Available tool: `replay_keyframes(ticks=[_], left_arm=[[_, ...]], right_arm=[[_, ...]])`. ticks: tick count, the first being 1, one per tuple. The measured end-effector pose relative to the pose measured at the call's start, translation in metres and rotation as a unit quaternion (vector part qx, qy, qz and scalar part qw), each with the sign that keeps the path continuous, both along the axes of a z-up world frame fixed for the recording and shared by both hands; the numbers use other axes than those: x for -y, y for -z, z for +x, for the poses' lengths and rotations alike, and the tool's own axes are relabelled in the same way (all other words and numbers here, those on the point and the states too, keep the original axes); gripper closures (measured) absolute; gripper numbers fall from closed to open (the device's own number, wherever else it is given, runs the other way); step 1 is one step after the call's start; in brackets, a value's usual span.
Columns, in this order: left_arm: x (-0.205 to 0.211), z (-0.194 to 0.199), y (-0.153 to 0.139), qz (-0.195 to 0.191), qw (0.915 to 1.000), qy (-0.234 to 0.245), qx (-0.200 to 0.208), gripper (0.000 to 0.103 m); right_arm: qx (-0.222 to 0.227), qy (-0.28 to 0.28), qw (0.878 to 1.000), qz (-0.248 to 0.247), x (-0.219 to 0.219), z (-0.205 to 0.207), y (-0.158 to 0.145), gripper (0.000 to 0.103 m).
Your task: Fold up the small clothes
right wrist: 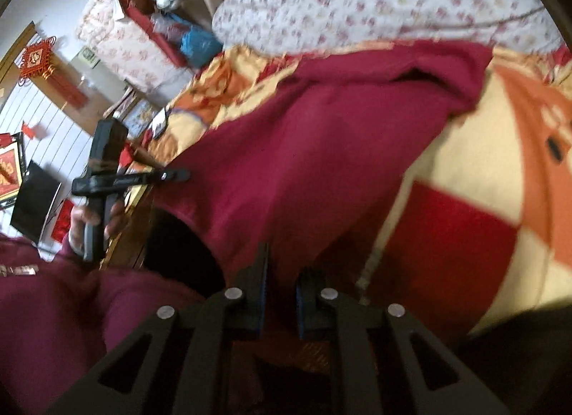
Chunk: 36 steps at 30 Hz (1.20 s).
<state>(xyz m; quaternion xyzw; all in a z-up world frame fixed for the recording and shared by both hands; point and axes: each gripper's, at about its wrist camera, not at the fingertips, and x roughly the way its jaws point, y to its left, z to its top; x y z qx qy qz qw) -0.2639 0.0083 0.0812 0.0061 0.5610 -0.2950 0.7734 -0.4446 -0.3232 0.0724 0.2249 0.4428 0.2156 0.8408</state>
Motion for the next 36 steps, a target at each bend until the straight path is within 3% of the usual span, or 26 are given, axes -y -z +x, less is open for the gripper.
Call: replay_keyframes(ticks=[5,15,24,31,34,36], left_arm=[[-0.005,0.003,0.01,0.002,0.9999,-0.011,-0.013,0.103],[0.011,-0.001,0.015,0.034,0.9994,0.0,0.004,0.103],[0.009,0.001,0.015,0.03,0.9996,-0.002,0.0,0.103],[0.008,0.002,0.019,0.027,0.9996,-0.002,-0.006,0.103],[0.008,0.002,0.021,0.026,0.9996,-0.003,-0.01,0.103],[0.007,0.003,0.022,0.024,0.9996,-0.005,-0.013,0.103]], right_arm=[[-0.043,0.013,0.999,-0.004,0.004,0.005,0.024,0.092],[-0.051,0.028,0.998,0.001,0.014,0.007,0.022,0.092],[-0.081,0.024,0.996,0.018,0.002,0.006,0.034,0.085],[-0.116,0.022,0.993,0.016,-0.007,0.005,0.051,0.062],[-0.124,0.014,0.992,0.015,-0.012,0.002,0.055,0.062],[-0.128,0.005,0.992,0.0,-0.018,0.0,0.056,0.074]])
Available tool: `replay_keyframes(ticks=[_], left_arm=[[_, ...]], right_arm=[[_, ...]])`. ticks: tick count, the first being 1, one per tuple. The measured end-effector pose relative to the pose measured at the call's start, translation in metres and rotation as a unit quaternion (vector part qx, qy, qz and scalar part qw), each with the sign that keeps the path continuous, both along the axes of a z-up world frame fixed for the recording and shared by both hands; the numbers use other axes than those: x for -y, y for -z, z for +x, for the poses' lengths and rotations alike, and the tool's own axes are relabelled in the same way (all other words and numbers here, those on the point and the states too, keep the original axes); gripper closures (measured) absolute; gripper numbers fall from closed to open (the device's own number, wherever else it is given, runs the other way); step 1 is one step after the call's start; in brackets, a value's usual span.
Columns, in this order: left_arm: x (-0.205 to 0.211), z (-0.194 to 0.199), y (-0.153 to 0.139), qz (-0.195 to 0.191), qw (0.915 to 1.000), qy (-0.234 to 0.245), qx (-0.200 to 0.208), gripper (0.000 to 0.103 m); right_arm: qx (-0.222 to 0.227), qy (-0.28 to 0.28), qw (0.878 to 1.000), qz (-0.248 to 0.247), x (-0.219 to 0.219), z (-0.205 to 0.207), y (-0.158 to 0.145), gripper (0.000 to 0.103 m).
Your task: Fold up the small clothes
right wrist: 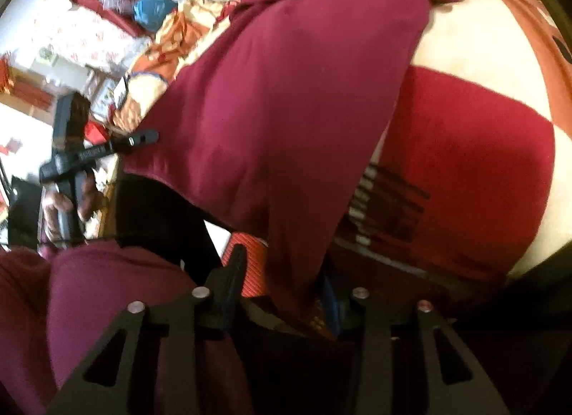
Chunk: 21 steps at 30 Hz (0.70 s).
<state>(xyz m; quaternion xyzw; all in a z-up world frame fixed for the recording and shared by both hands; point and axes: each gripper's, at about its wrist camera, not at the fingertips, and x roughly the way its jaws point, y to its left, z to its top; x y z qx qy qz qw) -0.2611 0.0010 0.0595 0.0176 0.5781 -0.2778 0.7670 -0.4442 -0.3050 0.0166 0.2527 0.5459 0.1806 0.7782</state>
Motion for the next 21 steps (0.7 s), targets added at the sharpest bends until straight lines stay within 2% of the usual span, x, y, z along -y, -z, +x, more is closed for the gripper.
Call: replay_keyframes(ticks=[1,2,7,11,16,21], left_arm=[[0.0,0.0,0.001,-0.002,1.0,-0.001,-0.002,0.103],[-0.001,0.0,0.001,-0.002,1.0,0.0,-0.003,0.103],[-0.002,0.002,-0.001,-0.011,0.9999,-0.001,-0.004,0.103],[-0.009,0.007,-0.023,-0.071,0.9974,-0.009,0.013,0.103],[-0.014,0.016,-0.05,-0.1,0.9935,-0.02,0.051,0.103],[-0.019,0.013,-0.064,-0.13,0.9895,-0.018,0.059,0.103]], right_arm=[[0.002,-0.004,1.0,-0.005,-0.003,-0.001,-0.001,0.09],[0.005,-0.002,1.0,-0.004,-0.004,-0.002,-0.001,0.092],[0.018,0.01,1.0,0.012,0.002,-0.003,-0.011,0.093],[0.055,0.054,0.995,0.061,0.025,0.0,-0.036,0.093],[0.114,0.08,0.985,0.1,0.043,0.004,-0.07,0.093],[0.133,0.086,0.982,0.107,0.05,0.004,-0.084,0.093]])
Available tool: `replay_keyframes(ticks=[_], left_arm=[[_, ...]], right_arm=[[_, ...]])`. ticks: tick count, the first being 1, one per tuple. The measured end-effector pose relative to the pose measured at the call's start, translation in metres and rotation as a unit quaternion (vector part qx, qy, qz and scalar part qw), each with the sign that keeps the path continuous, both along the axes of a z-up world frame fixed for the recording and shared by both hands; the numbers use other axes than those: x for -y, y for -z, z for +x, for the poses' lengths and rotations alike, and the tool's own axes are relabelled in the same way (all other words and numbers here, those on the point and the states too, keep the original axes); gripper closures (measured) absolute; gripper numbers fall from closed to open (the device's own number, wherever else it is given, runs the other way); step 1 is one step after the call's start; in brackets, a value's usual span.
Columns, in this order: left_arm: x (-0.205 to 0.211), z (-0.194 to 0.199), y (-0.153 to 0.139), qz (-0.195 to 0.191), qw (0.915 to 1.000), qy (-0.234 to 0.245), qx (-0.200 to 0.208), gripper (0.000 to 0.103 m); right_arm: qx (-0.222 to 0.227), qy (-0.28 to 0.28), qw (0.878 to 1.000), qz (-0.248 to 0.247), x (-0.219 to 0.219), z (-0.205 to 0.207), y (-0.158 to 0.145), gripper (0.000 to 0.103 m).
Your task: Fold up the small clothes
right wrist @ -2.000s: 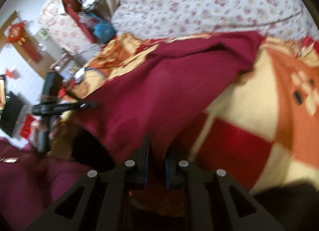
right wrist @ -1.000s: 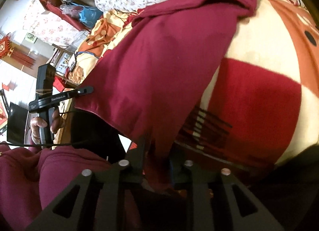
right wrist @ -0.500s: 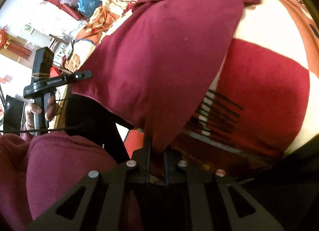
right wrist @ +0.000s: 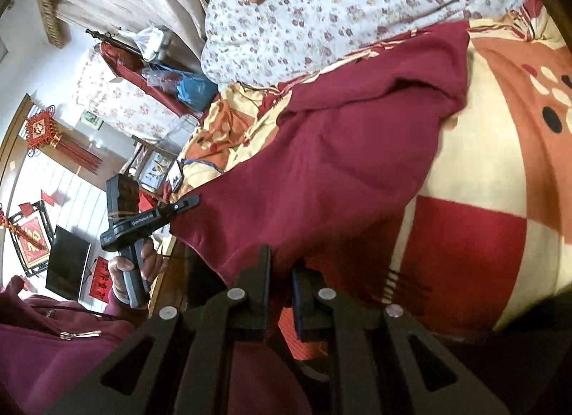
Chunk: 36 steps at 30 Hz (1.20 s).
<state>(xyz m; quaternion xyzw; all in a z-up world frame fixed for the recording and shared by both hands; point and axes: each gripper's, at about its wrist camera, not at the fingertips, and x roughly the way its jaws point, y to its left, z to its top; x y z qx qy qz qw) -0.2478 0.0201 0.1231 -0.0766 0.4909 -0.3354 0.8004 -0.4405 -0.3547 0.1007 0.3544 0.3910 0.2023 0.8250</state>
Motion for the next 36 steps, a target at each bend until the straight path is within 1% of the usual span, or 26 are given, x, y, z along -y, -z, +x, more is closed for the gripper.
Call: replay_keyframes(ticks=[3,5,7,8,10,12,17,21,26,28,31,34,36], left_arm=[[-0.004,-0.008,-0.003,-0.009,0.9999,0.003,-0.005,0.103],[-0.008,-0.015,-0.008,-0.016,0.9999,0.002,-0.001,0.103],[-0.012,-0.017,-0.012,-0.014,0.9999,0.0,0.006,0.103],[-0.013,-0.015,-0.011,-0.007,0.9999,-0.005,0.009,0.103],[-0.015,-0.009,-0.005,-0.002,0.9998,-0.018,-0.002,0.103],[-0.015,-0.003,-0.002,-0.007,0.9997,-0.022,-0.012,0.103],[-0.005,0.012,-0.009,-0.014,0.9997,-0.019,0.006,0.103],[0.009,0.039,-0.021,-0.017,0.9991,-0.021,0.031,0.103],[0.027,0.089,-0.034,-0.042,0.9971,-0.042,0.047,0.103],[0.039,0.112,-0.037,-0.045,0.9964,-0.048,0.053,0.103],[0.067,0.149,-0.033,-0.035,0.9959,-0.06,0.057,0.103],[0.095,0.184,-0.019,-0.018,0.9965,-0.066,0.049,0.103],[0.109,0.202,-0.008,-0.003,0.9967,-0.069,0.044,0.103]], right_arm=[[-0.001,-0.008,1.0,0.001,-0.001,-0.001,0.001,0.093],[-0.007,-0.017,1.0,-0.004,-0.005,-0.001,0.003,0.093],[-0.013,-0.023,1.0,-0.005,-0.008,-0.002,0.007,0.093],[-0.014,-0.025,1.0,-0.007,-0.01,-0.001,0.009,0.093],[-0.014,-0.025,1.0,-0.003,-0.01,0.002,0.011,0.093],[-0.011,-0.021,1.0,0.007,-0.006,0.002,0.012,0.093],[0.012,0.003,0.999,0.029,0.009,0.013,0.005,0.093],[0.038,0.042,0.998,0.03,0.03,0.035,-0.005,0.093],[0.057,0.1,0.992,0.041,0.064,0.076,-0.01,0.093],[0.056,0.12,0.99,0.045,0.076,0.094,-0.007,0.093],[0.042,0.152,0.987,0.037,0.097,0.125,-0.001,0.093],[0.023,0.187,0.982,0.032,0.12,0.152,0.01,0.093],[0.009,0.206,0.978,0.04,0.136,0.167,0.02,0.093]])
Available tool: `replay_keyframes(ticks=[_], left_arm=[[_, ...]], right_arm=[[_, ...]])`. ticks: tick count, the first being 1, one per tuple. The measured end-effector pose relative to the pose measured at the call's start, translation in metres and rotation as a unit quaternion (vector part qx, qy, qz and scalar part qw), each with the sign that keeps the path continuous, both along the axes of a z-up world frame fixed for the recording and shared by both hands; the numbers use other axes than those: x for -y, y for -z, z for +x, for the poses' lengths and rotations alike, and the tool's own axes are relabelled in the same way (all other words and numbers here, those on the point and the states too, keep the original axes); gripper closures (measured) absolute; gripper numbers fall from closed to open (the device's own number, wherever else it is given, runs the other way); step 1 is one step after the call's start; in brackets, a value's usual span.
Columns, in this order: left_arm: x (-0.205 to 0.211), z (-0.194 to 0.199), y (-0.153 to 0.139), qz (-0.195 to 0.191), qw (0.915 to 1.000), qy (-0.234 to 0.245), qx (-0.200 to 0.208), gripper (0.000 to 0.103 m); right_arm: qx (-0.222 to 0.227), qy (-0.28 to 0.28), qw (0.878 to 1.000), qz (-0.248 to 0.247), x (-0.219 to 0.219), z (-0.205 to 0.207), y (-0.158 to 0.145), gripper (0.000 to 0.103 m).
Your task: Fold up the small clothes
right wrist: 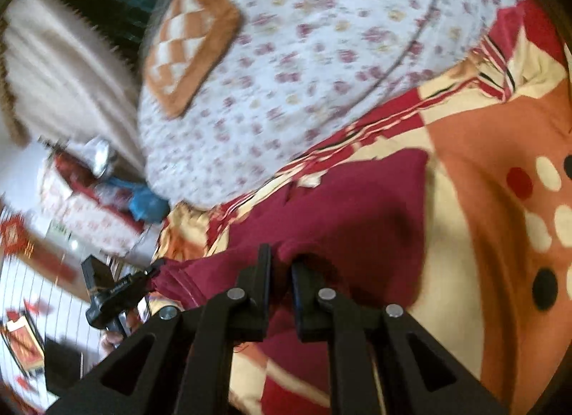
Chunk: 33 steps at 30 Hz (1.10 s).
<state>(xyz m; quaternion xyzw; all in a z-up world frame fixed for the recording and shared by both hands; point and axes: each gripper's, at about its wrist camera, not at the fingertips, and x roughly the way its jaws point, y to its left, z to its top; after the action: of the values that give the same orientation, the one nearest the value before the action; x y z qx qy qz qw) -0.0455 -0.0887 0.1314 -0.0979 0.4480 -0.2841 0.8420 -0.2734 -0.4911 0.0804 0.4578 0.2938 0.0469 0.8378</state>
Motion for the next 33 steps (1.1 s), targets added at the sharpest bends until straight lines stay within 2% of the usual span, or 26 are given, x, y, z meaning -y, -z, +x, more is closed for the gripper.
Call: replay_keyframes(ticks=[6,9,11,13,15,16,17,21,23,27,29,31,33], left_arm=[[0.033,0.054,0.04,0.026,0.999,-0.012,-0.033,0.103],[0.038,0.075,0.061,0.016,0.9976,-0.017,-0.065,0.103],[0.038,0.082,0.068,0.013,0.9959,-0.014,-0.089,0.096],[0.03,0.081,0.068,-0.004,0.9947,-0.018,-0.101,0.083],[0.02,0.077,0.059,-0.017,0.9959,-0.023,-0.085,0.072],[0.016,0.077,0.054,-0.024,0.9962,-0.026,-0.08,0.071],[0.014,0.078,0.052,-0.029,0.9961,-0.027,-0.078,0.07],[0.009,0.075,0.046,-0.04,0.9959,-0.025,-0.077,0.069],[0.014,0.071,0.049,-0.026,0.9969,-0.023,-0.07,0.068],[0.032,0.07,0.074,0.039,0.9952,-0.014,-0.088,0.068],[0.04,0.074,0.094,0.067,0.9912,-0.004,-0.115,0.068],[0.042,0.075,0.107,0.076,0.9893,0.001,-0.125,0.068],[0.038,0.074,0.105,0.065,0.9902,0.001,-0.124,0.068]], right_arm=[[-0.042,0.02,0.999,-0.015,0.026,0.04,0.029,0.094],[-0.061,0.022,0.998,-0.008,0.035,0.055,0.044,0.093],[-0.08,0.019,0.996,-0.02,0.038,0.061,0.048,0.087],[-0.064,0.019,0.997,-0.023,0.036,0.053,0.044,0.085],[-0.057,0.027,0.997,-0.043,0.034,0.042,0.036,0.073],[-0.048,0.045,0.996,-0.066,0.033,0.031,0.028,0.058],[-0.039,0.053,0.995,-0.074,0.033,0.025,0.023,0.055],[-0.013,0.029,0.993,-0.117,0.017,0.016,0.003,0.055],[-0.019,-0.002,0.988,-0.155,0.0,0.028,-0.001,0.055],[-0.068,-0.013,0.976,-0.205,-0.009,0.072,0.013,0.055],[-0.116,0.0,0.967,-0.229,-0.001,0.104,0.032,0.057],[-0.157,0.006,0.96,-0.231,0.006,0.126,0.051,0.064],[-0.169,0.003,0.957,-0.236,0.01,0.138,0.063,0.064]])
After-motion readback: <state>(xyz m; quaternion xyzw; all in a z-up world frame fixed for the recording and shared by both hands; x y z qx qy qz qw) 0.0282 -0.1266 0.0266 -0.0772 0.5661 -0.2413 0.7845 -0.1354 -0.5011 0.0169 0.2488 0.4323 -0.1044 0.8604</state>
